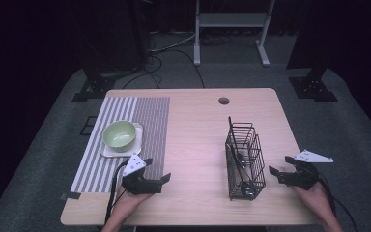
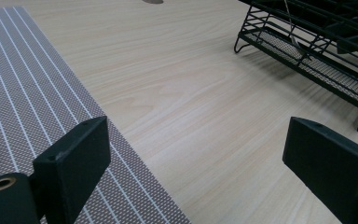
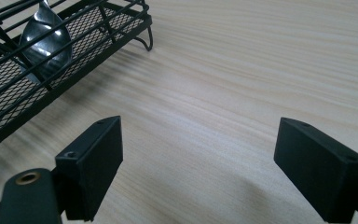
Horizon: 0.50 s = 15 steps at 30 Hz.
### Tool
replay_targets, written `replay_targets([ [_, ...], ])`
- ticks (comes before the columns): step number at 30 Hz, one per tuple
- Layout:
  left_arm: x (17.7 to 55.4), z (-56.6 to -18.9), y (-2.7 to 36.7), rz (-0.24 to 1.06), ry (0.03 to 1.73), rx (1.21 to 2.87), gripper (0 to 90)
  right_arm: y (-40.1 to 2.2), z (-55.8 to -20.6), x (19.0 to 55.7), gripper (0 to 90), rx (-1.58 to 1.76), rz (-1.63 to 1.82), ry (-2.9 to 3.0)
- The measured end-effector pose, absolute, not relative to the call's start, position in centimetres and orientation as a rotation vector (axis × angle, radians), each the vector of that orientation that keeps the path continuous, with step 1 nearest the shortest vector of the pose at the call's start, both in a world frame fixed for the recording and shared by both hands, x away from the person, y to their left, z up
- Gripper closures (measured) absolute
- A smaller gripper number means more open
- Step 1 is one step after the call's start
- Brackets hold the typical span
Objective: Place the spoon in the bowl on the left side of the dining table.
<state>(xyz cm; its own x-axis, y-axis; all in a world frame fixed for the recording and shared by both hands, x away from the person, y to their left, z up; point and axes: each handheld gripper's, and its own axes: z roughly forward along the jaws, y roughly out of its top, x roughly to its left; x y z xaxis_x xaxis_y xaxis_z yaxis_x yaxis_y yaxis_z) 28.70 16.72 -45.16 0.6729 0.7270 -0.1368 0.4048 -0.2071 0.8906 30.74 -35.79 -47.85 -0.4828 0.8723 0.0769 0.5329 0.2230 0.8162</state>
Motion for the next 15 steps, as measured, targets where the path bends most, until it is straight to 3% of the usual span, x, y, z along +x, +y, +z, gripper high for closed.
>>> replay_targets([
  [15, 30.0, -43.8, 14.8, 0.325, 0.835, 1.862, 7.1, -35.3, -48.0, 31.0, 14.3, 1.306, 1.139, 2.126],
])
